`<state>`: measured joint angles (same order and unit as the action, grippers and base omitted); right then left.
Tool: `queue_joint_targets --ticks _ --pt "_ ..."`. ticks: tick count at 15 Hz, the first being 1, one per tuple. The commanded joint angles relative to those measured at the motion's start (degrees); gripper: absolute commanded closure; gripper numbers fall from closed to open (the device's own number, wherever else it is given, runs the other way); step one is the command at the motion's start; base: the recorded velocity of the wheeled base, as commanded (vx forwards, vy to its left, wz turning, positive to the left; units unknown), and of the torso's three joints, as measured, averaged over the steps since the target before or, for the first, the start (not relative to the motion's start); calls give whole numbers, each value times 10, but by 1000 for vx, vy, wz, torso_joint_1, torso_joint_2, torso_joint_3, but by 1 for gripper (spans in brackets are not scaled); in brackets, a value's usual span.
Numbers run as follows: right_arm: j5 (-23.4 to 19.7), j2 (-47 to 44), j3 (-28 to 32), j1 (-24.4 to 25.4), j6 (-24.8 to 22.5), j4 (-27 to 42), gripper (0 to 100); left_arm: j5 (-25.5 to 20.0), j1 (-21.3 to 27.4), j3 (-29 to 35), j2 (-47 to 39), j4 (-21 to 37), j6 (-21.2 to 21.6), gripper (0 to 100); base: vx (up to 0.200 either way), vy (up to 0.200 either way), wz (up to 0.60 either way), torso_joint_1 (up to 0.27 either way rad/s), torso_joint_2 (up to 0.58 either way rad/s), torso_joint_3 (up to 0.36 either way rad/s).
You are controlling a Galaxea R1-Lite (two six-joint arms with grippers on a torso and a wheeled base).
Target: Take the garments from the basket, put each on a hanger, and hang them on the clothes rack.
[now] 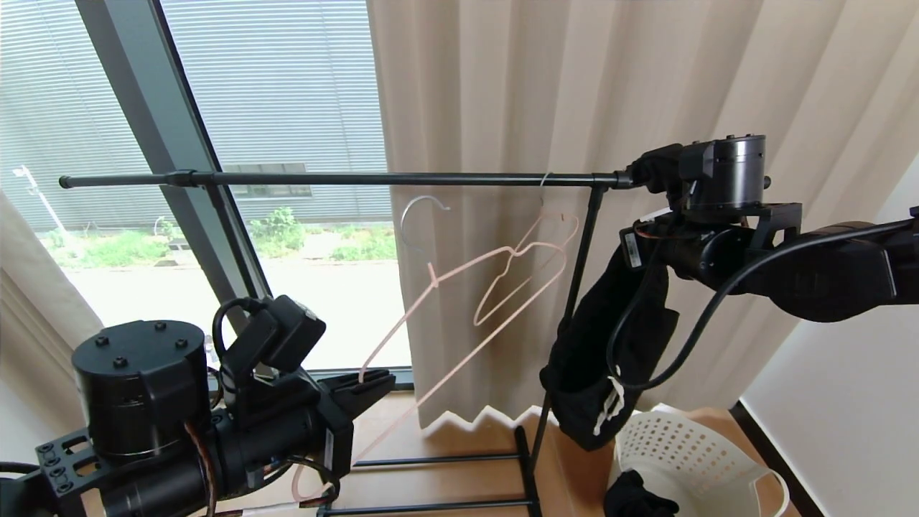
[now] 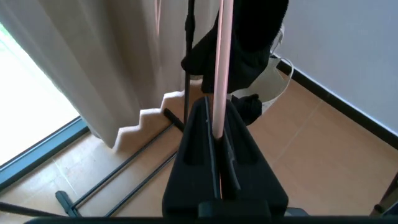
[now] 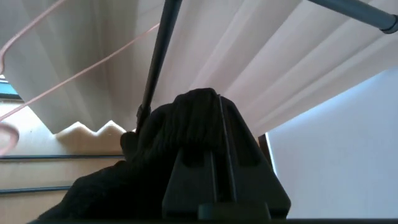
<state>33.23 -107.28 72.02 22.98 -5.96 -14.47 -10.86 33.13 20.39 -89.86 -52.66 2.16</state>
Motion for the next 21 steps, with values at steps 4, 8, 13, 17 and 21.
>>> queue_joint_targets --ticks 4,8,13,17,21 --pt "9 -29 31 3 -1 -10 100 1 60 -22 -56 -43 0 100 0 0 0 0 0 0" --pt "10 -29 29 7 1 -11 100 2 76 -17 -81 -62 0 100 0 0 0 0 0 0" --pt "36 -4 -10 40 1 -30 100 6 61 -20 -147 -160 -4 100 0 0 0 0 0 0" --pt "36 -4 -11 42 2 -31 100 16 58 -14 -148 -165 -3 100 0 0 0 0 0 0" --pt "54 4 -23 76 8 -32 100 27 58 6 -173 -174 -8 100 0 0 0 0 0 0"
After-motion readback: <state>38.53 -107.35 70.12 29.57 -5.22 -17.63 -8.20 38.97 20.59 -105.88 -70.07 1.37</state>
